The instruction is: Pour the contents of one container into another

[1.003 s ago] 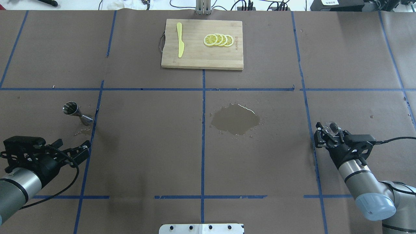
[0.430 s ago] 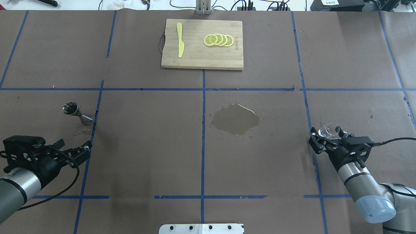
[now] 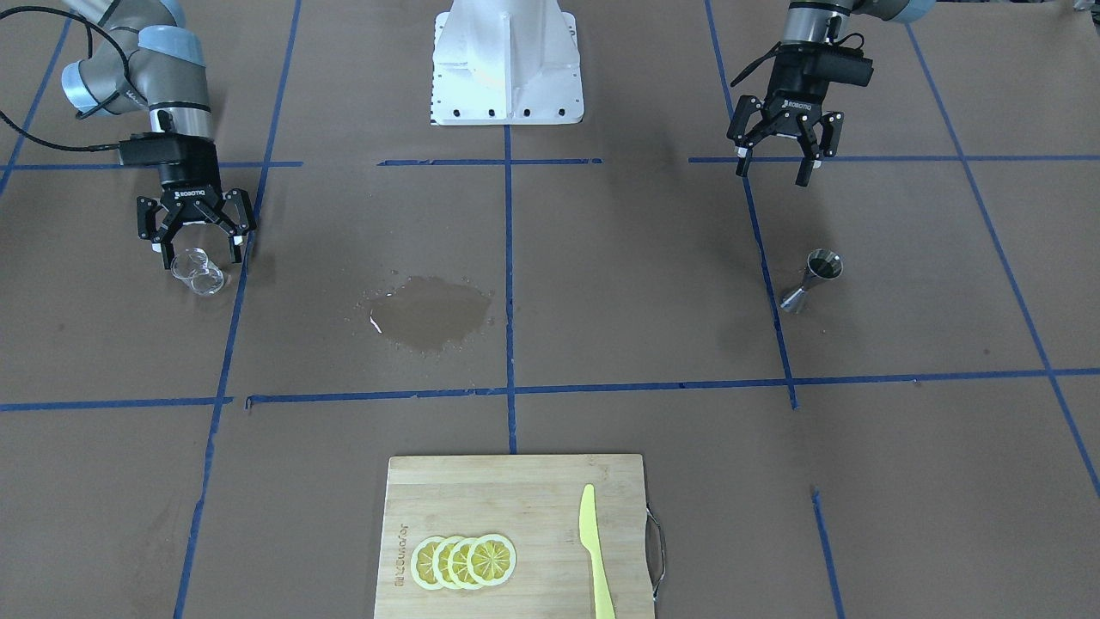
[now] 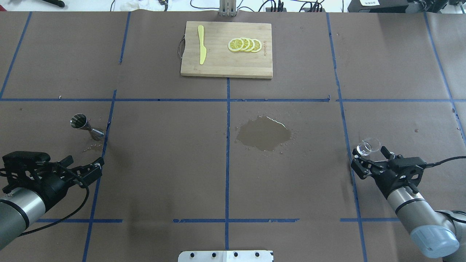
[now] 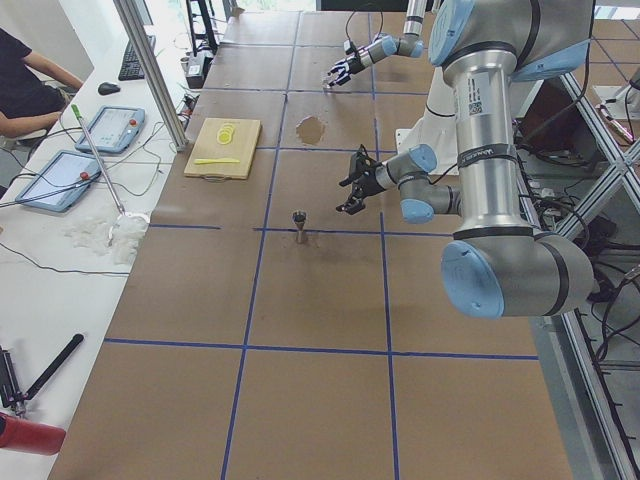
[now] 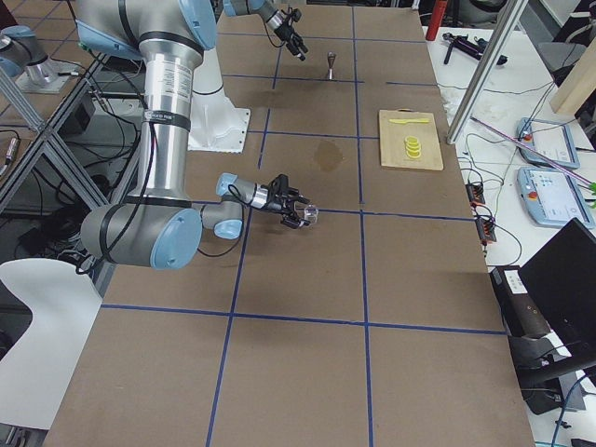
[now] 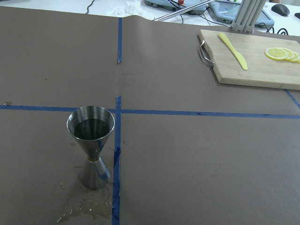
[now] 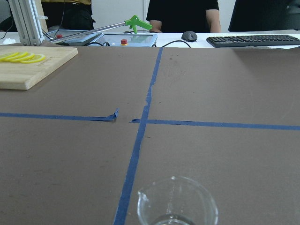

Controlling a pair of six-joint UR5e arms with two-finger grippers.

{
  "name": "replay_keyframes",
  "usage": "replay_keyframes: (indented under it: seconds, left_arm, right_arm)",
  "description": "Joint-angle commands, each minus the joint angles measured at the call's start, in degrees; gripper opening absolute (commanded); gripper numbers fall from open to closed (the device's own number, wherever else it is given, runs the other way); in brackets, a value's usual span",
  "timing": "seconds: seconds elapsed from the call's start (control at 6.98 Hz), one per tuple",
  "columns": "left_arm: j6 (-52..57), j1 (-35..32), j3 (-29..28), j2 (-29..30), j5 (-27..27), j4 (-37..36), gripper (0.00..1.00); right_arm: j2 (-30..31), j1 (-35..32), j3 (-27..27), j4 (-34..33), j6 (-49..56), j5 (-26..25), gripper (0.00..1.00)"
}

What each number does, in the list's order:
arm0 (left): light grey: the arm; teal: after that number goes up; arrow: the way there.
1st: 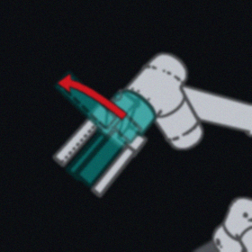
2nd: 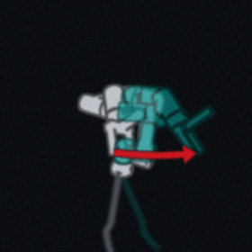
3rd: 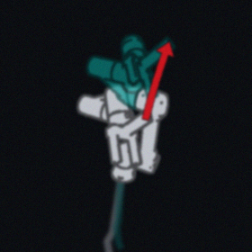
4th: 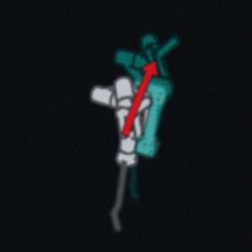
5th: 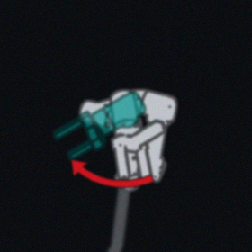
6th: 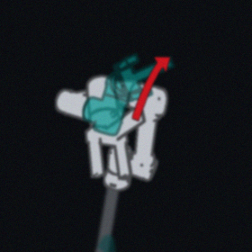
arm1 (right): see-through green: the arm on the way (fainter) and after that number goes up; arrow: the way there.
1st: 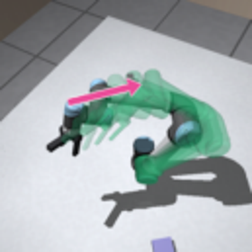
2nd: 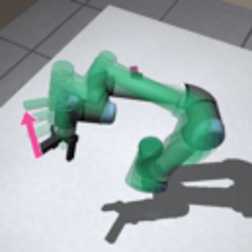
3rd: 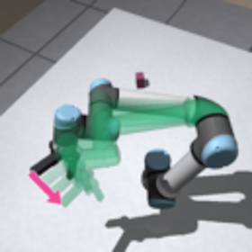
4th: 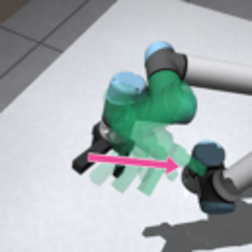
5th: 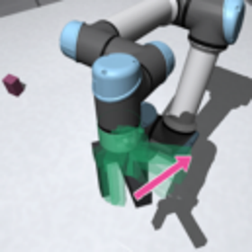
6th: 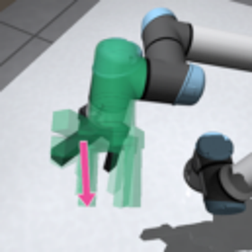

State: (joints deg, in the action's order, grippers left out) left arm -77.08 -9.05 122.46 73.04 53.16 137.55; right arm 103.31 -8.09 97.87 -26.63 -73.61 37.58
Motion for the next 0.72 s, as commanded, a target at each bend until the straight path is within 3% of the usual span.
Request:
replay_keyframes:
  seconds: [0.0, 0.14, 0.57]
  left_arm:
    - [0.0, 0.0, 0.2, 0.0, 0.0, 0.0, 1.00]
    - [0.0, 0.1, 0.2, 0.0, 0.1, 0.0, 1.00]
    - [0.1, -0.1, 3.7, 0.0, 6.5, -0.8, 1.00]
  right_arm:
    - [4.8, 1.6, 5.6, -0.1, 0.0, 2.6, 1.00]
    - [5.6, 2.5, 5.8, -0.1, 0.0, 4.9, 1.00]
    - [15.6, 2.5, 20.0, -10.2, 0.0, 21.4, 1.00]
